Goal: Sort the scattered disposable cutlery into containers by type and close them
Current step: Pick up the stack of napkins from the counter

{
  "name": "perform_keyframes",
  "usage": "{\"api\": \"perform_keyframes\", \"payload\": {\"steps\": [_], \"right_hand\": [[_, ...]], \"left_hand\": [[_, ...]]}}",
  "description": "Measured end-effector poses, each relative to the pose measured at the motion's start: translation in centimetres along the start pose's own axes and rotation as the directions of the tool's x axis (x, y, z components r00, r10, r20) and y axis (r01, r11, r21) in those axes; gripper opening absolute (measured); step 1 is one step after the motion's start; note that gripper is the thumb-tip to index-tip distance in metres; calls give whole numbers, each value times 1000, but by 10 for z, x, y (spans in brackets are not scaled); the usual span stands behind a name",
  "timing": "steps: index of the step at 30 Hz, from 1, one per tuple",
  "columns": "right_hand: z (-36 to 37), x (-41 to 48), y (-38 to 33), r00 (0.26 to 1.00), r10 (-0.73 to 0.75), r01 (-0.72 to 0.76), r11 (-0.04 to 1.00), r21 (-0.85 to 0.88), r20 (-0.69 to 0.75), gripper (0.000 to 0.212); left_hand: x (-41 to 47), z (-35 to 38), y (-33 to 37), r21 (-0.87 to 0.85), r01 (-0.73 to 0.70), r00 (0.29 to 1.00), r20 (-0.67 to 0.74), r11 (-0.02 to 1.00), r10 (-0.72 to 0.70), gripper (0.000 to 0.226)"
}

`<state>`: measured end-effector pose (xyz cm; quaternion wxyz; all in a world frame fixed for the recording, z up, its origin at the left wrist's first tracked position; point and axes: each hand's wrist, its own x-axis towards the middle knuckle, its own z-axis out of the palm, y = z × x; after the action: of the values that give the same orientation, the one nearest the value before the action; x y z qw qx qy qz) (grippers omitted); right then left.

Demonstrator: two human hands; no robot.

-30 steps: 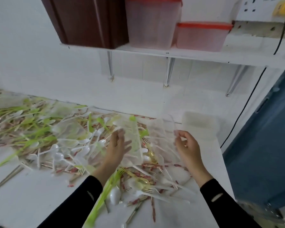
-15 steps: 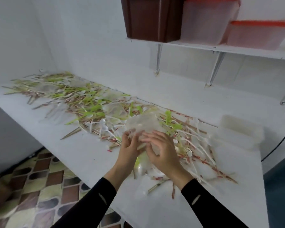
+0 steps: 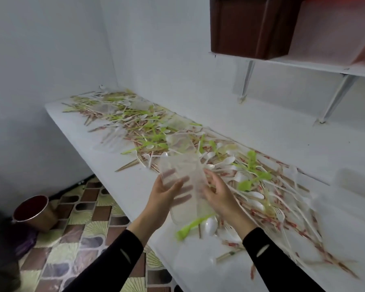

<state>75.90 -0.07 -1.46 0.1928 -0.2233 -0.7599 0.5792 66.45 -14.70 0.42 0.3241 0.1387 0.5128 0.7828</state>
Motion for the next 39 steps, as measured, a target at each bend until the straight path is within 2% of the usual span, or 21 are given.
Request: {"api": "perform_keyframes", "payload": {"steps": [3, 5, 11, 13, 16, 18, 20, 21, 24, 27, 30, 32, 34, 36, 39], "right_hand": [[-6, 27, 4, 992, 37, -55, 988, -145, -120, 36], [-13, 45, 14, 975, 95, -150, 949, -278, -201, 38], [-15, 82, 49, 949, 217, -312, 751, -582, -228, 39], [-13, 90, 57, 938, 239, -344, 715, -608, -250, 40], [-10, 100, 61, 923, 227, -379, 679, -629, -311, 29], [-8, 108, 59, 902, 229, -409, 722, -558, -365, 17], [-7, 112, 47, 875, 240, -424, 799, -427, -421, 15], [-6, 115, 39, 867, 226, -410, 830, -378, -445, 7], [-5, 127, 7, 812, 113, -340, 889, -308, -572, 16], [13, 135, -28, 774, -67, -131, 956, -262, -630, 12], [49, 138, -50, 807, -210, 98, 969, -226, -553, 27], [73, 145, -49, 837, -297, 192, 946, -262, -460, 36], [97, 155, -39, 882, -299, 207, 940, -269, -365, 37], [116, 161, -34, 924, -238, 182, 962, -204, -298, 40], [143, 171, -35, 944, -211, 181, 974, -137, -255, 49]], "left_hand": [[19, -16, 3, 17, 7, 1000, 2, 1000, -7, 38], [34, -26, 8, 4, 1, 1000, -15, 1000, -1, 34], [80, -56, 29, 34, 11, 999, -45, 999, -10, 33], [96, -65, 38, 26, 26, 999, -44, 999, -25, 36], [120, -75, 49, 21, 76, 996, -52, 997, -74, 31], [137, -83, 55, 30, 107, 993, -44, 994, -105, 30], [150, -91, 60, 38, 130, 990, -49, 991, -129, 30], [157, -94, 63, 40, 141, 989, -53, 989, -139, 30], [173, -105, 70, 48, 166, 985, -50, 985, -164, 31], [188, -121, 76, 65, 231, 973, -19, 971, -230, 32], [201, -137, 81, 63, 342, 938, 38, 937, -345, 37], [209, -148, 89, 62, 414, 902, 106, 908, -419, 44], [216, -163, 98, 86, 465, 861, 187, 881, -473, 54], [220, -173, 108, 119, 495, 831, 224, 861, -509, 58], [222, -191, 117, 197, 453, 838, 238, 870, -491, 42]]}}
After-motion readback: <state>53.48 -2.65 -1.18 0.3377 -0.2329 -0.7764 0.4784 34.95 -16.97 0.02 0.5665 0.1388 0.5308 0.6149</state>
